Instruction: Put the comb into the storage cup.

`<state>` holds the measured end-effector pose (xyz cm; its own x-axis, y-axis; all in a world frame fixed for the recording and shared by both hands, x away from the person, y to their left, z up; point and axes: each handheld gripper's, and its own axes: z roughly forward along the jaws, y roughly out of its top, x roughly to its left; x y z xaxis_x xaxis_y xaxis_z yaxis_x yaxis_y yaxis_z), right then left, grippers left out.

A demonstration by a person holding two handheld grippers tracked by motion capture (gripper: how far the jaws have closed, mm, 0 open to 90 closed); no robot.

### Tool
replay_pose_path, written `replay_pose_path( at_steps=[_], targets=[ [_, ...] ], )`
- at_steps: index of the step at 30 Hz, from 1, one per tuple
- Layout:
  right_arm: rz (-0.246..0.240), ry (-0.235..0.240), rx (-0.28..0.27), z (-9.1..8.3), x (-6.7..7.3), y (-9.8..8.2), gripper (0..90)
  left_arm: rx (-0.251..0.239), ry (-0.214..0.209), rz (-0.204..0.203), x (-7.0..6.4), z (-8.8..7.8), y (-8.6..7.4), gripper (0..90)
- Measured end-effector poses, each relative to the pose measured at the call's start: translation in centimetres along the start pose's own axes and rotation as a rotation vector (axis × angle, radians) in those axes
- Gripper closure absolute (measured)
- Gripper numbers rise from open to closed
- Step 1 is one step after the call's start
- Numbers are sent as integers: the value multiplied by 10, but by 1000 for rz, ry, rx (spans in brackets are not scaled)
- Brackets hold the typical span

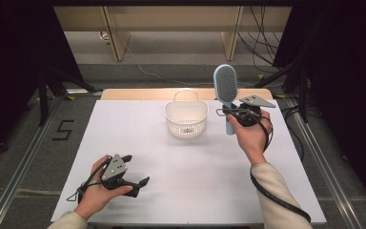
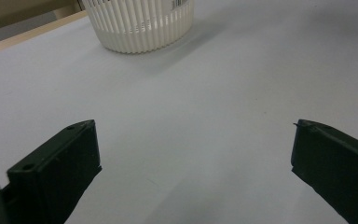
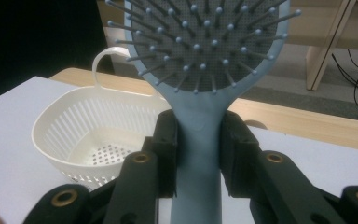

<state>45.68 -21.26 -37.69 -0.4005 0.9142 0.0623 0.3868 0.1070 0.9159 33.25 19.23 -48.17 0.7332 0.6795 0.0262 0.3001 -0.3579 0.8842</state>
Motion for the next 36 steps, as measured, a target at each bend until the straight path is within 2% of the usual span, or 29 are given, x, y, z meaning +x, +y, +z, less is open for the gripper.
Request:
replay_pose_path(
  at_steps=[36],
  targets=[
    [-9,12,-1,10,9,3,708,-1,0,2,0,0,0,5]
  ],
)
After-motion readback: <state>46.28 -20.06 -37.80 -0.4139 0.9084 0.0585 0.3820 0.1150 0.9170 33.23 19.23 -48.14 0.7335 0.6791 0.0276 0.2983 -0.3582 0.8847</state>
